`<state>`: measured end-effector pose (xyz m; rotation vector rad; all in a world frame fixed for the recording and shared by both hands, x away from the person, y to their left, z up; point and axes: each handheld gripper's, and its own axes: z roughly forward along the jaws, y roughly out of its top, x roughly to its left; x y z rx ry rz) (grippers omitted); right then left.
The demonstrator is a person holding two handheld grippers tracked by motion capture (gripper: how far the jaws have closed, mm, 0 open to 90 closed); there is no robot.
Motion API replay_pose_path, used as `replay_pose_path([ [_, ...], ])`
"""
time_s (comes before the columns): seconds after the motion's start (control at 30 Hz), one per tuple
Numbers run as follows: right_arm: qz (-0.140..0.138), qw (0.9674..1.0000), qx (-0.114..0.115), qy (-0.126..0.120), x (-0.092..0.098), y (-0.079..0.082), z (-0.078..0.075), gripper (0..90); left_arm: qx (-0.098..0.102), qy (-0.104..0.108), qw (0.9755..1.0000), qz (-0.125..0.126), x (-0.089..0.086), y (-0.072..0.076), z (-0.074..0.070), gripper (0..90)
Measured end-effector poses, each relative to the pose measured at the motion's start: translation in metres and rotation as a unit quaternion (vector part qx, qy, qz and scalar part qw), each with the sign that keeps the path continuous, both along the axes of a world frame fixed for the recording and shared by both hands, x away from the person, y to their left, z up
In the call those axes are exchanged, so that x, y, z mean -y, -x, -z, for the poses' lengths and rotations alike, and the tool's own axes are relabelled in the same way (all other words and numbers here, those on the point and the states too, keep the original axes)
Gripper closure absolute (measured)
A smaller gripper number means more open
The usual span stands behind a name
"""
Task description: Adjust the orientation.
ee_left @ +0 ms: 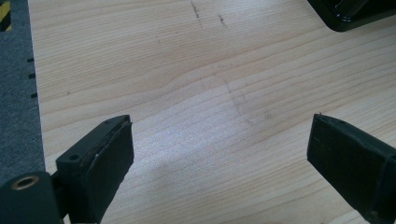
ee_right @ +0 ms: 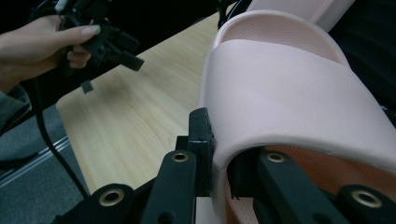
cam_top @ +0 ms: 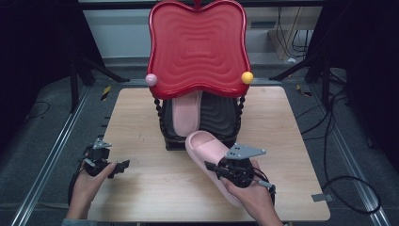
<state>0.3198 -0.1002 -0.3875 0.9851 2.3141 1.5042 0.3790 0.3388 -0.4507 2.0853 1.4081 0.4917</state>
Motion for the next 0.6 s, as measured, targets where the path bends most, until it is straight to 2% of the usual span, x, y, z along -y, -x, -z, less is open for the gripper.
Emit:
replay_pose_path([
  [0.13, 0.010, 0.9999, 0.000, -0.007, -0.001, -0.003, -0.003, 81.6, 0.000, 0.000, 1.0000, 0.001, 0.000, 0.000, -0.001, 6.9],
  [0.3, 0.037, 0.9992, -0.001, -0.012, -0.004, -0.011, -0.009, 81.5, -0.001, 0.001, 1.0000, 0.000, -0.002, 0.000, 0.000, 7.1],
  [0.53, 0.085, 0.9963, 0.009, -0.013, -0.009, -0.021, -0.017, 81.7, -0.002, 0.002, 1.0000, 0.000, -0.003, 0.000, 0.000, 7.3],
  [0.6, 0.088, 0.9960, 0.008, -0.014, -0.009, -0.022, -0.017, 81.7, -0.002, 0.003, 1.0000, 0.000, -0.003, 0.000, 0.001, 7.3],
])
